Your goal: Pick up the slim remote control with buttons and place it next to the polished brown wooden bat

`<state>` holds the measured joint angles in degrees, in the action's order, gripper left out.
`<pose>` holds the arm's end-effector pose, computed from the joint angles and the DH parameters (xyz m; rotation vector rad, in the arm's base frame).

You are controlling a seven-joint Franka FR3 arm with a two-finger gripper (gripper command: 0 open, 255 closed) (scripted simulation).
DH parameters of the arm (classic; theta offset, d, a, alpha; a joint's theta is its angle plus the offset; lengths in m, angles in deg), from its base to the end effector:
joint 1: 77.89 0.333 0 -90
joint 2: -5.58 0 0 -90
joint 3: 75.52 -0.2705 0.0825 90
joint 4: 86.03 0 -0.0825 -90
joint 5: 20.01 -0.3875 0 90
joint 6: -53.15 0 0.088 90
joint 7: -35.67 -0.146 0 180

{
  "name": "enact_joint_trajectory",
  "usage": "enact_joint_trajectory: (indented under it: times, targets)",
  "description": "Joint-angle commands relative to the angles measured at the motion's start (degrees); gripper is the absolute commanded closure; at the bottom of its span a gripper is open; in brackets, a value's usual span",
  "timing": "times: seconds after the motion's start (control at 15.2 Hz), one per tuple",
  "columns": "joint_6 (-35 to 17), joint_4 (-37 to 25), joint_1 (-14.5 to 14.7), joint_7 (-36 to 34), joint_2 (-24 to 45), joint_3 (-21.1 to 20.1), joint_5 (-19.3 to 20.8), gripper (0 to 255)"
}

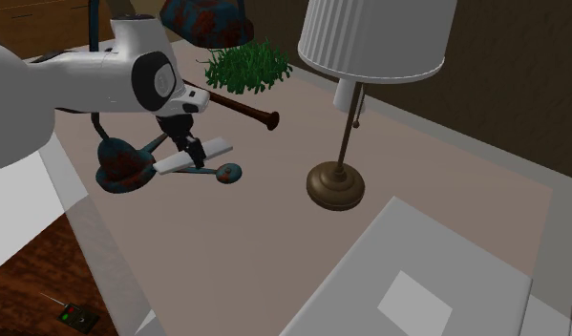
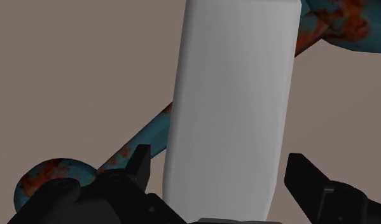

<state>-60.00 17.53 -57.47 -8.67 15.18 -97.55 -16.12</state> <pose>0.4529 0.3979 0.3704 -3.1328 0.0187 -0.0144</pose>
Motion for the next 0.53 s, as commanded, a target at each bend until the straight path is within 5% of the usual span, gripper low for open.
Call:
enact_joint_trajectory:
  times: [0.0,0.46]
  targets:
    - [0.0,0.1,0.0,0.0,0.0,0.0,0.0,0]
    - [7.0,-5.8,-0.1,0.5,-1.2,-0.1,-0.6,0]
